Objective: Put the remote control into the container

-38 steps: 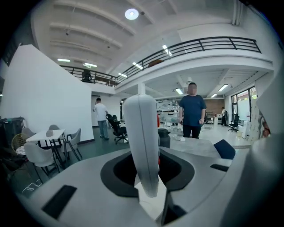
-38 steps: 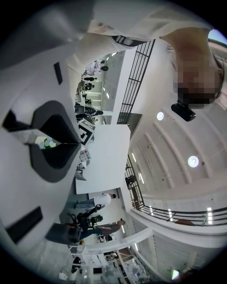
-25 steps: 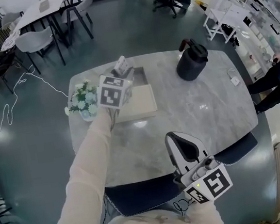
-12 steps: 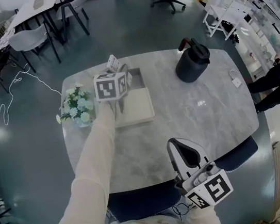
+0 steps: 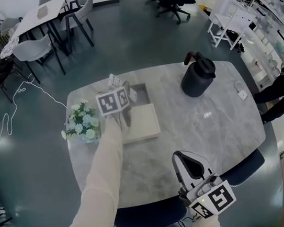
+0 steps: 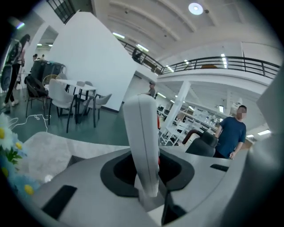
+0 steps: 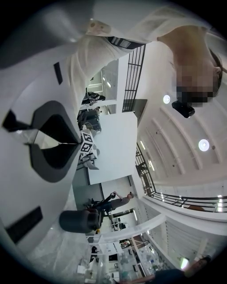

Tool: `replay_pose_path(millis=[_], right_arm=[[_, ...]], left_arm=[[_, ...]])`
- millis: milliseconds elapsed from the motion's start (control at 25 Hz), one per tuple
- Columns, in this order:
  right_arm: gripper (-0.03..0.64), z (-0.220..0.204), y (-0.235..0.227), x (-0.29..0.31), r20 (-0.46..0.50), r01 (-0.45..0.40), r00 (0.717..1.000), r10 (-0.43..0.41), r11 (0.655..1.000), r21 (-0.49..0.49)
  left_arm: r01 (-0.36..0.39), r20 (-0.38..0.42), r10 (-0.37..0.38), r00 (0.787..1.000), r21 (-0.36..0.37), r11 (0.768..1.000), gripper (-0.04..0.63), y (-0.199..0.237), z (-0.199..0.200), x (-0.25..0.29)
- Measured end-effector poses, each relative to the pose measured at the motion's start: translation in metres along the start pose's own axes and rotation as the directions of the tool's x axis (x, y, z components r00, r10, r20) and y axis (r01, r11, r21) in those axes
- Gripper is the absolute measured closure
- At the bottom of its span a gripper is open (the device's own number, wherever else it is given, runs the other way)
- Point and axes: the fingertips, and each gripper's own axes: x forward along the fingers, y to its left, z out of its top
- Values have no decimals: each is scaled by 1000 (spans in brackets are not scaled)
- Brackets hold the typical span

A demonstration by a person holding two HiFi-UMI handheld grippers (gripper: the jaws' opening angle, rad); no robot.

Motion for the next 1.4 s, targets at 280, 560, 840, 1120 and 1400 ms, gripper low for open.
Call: replay_pose_path(millis=[280,560,840,1120,1400], right_arm=[[600,9,1,-4,19,12,1000,-11,1000,-15],[600,8,-6,-7,19,38,999,-37,999,-14],[600,8,-12,-11,14,54,998,-54,998,-20],[600,4,-12,-11,15,49,999,-48,999,-12],[600,2,-14,-11,15,54,998,-54,999,-8]], left_arm=[[-21,-19,16,1000,-284,959,494,16,-12,5],[-59,-31,50,998,-477,877,494,33,-18,14],[-136,-175,73,982,-378,916,494,33,-27,24],[-124,-209,57,976,-327,937,493,35,-29,29],[-127,-275,74,959,-179,976,492,33,-38,35]])
